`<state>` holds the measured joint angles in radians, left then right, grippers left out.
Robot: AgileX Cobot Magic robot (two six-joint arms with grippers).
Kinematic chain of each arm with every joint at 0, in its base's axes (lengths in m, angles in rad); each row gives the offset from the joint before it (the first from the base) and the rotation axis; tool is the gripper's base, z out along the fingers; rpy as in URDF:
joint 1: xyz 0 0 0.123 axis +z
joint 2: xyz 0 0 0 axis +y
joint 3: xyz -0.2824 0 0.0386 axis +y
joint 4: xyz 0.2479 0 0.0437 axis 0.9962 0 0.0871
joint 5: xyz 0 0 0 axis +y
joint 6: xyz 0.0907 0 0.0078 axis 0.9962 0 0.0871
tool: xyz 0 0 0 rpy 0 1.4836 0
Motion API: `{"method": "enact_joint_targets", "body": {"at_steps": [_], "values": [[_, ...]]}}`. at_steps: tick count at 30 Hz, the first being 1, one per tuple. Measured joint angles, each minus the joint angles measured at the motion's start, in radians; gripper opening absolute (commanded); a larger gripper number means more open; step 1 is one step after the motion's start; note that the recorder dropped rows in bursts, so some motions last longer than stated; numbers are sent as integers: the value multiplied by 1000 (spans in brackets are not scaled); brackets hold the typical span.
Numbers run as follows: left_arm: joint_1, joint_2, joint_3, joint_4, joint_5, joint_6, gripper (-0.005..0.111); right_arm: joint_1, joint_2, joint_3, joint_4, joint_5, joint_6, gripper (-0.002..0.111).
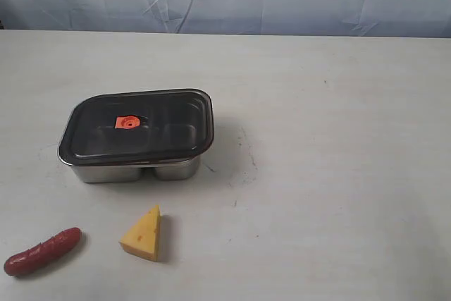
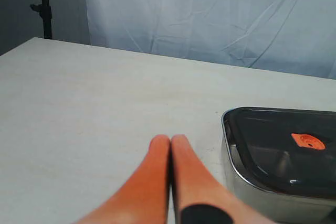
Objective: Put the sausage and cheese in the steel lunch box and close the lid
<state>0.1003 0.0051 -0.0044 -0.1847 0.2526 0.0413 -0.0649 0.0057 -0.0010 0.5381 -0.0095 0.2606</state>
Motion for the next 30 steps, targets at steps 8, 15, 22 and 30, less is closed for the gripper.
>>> {"method": "enact_joint_targets", "body": {"at_steps": [8, 15, 22, 30], "values": [[0, 0, 0, 0, 0, 0, 0, 0, -2, -54, 276, 172, 61, -1], [0, 0, 0, 0, 0, 0, 0, 0, 282, -390, 393, 366, -297, -1], [0, 0, 0, 0, 0, 0, 0, 0, 1068, -828, 640, 780, -842, -1], [0, 0, 0, 0, 0, 0, 0, 102, 1902, -1056, 983, 1204, -1287, 58]]}}
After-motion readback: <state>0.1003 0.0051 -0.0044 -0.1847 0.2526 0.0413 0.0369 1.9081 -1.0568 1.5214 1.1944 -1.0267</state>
